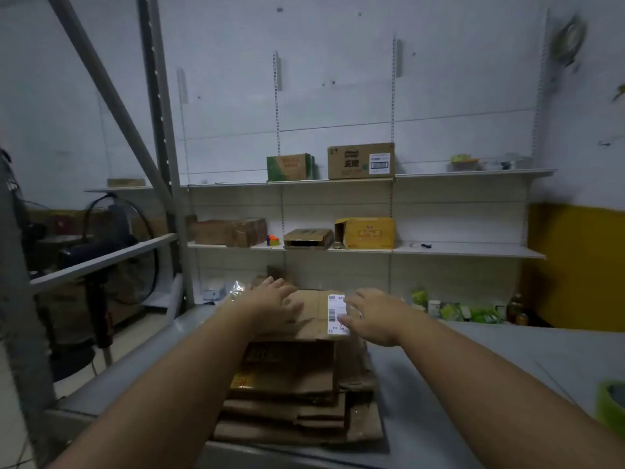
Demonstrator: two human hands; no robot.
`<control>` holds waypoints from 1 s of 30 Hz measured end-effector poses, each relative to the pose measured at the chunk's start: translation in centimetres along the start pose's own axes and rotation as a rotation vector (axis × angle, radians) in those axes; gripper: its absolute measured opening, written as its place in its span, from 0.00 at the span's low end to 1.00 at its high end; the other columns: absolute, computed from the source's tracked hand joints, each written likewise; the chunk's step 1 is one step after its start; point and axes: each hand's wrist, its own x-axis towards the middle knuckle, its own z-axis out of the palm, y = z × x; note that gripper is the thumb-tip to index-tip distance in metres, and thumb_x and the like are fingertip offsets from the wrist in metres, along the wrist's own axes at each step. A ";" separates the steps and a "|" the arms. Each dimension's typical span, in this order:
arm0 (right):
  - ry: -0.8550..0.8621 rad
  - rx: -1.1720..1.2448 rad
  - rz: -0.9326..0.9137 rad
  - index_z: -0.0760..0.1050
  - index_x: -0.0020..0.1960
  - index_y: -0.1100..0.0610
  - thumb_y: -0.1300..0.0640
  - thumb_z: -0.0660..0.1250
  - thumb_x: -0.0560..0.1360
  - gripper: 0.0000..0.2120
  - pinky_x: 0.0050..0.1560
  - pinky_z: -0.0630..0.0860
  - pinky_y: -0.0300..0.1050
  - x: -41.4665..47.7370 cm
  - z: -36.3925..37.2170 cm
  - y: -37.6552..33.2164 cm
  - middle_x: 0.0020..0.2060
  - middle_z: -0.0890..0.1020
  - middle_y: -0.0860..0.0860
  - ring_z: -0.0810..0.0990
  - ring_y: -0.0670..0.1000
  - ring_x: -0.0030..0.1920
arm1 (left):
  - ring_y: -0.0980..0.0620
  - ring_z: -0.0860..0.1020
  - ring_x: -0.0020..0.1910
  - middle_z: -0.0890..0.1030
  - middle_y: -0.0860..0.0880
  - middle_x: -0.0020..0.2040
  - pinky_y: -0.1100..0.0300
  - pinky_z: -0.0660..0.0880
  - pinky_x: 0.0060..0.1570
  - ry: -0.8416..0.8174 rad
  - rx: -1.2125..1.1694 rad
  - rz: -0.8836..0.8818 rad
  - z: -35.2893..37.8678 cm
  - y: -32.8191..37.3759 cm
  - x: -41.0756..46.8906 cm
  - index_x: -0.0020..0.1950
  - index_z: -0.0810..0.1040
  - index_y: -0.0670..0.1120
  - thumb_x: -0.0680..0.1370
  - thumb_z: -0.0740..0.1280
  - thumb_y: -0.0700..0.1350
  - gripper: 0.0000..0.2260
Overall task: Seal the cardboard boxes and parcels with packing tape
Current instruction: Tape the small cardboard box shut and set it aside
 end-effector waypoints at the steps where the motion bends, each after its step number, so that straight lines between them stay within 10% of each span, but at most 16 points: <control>1: 0.011 0.003 0.011 0.57 0.77 0.49 0.38 0.50 0.80 0.29 0.71 0.58 0.54 0.1 0.1 0.0 0.76 0.59 0.54 0.57 0.55 0.75 | 0.47 0.46 0.77 0.52 0.50 0.78 0.43 0.44 0.73 -0.007 0.006 -0.001 0.0 -0.2 -0.1 0.76 0.56 0.56 0.79 0.53 0.63 0.27; 7: 0.046 0.081 0.118 0.66 0.71 0.54 0.42 0.51 0.82 0.24 0.62 0.68 0.50 0.4 0.4 -0.6 0.67 0.73 0.56 0.70 0.56 0.66 | 0.46 0.59 0.74 0.61 0.47 0.75 0.46 0.59 0.71 0.046 -0.193 -0.109 0.5 -0.5 -0.5 0.75 0.60 0.54 0.80 0.57 0.59 0.25; 12: 0.061 0.499 0.204 0.74 0.40 0.54 0.44 0.56 0.81 0.18 0.34 0.68 0.41 1.5 2.0 -1.3 0.34 0.75 0.48 0.74 0.48 0.36 | 0.49 0.75 0.54 0.76 0.47 0.59 0.51 0.75 0.56 0.111 -0.373 -0.373 1.5 -2.2 -0.5 0.68 0.68 0.49 0.76 0.65 0.54 0.22; 21: 0.059 1.222 0.270 0.76 0.58 0.56 0.54 0.67 0.77 0.11 0.37 0.73 0.39 1.4 4.2 -1.9 0.48 0.82 0.52 0.80 0.48 0.43 | 0.51 0.74 0.42 0.73 0.49 0.42 0.59 0.71 0.37 0.242 -0.881 -0.531 1.5 -3.2 -1.2 0.63 0.69 0.43 0.74 0.69 0.42 0.19; 30: 0.252 1.488 0.215 0.76 0.55 0.56 0.66 0.66 0.76 0.10 0.39 0.80 0.48 -1.3 3.6 2.9 0.48 0.83 0.56 0.84 0.54 0.41 | 0.42 0.80 0.52 0.81 0.42 0.53 0.48 0.77 0.49 0.158 -1.487 -0.356 0.1 -0.5 -2.8 0.56 0.76 0.43 0.72 0.68 0.37 0.13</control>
